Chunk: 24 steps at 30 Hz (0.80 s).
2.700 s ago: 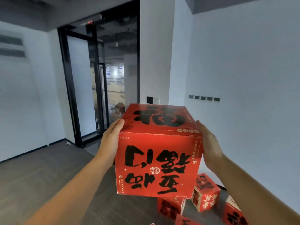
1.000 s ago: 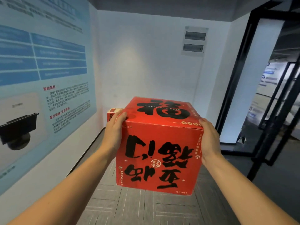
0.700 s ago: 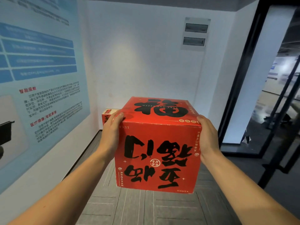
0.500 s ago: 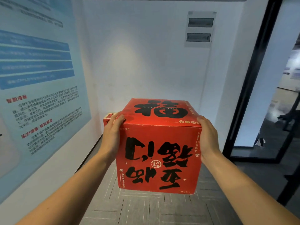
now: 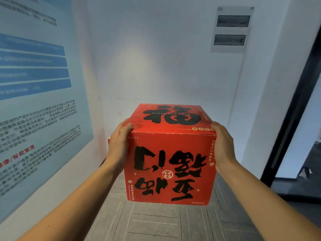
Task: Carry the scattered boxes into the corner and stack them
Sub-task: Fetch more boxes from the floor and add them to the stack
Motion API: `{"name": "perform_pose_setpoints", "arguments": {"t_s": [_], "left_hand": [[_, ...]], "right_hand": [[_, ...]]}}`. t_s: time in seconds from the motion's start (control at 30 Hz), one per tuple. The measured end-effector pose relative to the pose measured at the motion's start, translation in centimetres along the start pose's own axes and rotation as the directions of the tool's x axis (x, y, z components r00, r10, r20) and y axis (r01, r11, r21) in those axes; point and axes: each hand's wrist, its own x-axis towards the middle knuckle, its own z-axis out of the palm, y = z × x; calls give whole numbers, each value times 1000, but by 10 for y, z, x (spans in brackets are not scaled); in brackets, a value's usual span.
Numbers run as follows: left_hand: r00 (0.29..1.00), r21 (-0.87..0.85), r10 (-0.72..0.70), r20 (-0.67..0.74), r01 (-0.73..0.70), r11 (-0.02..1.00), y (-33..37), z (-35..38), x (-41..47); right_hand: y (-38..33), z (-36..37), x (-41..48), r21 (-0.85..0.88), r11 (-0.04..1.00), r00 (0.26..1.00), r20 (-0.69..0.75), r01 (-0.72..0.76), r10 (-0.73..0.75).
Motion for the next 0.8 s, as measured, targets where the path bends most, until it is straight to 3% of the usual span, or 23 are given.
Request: {"name": "perform_pose_setpoints", "arguments": {"t_s": [0.3,0.8], "left_hand": [[998,-30,-51,31,52,998,-111,16,210],[997,24,-78,-22,78,997,-277,101,498]], "right_hand": [[61,94,179,-85,996,998,-64,-11,5],[201,190,515,-31,998,997,-56,-61,59]]}}
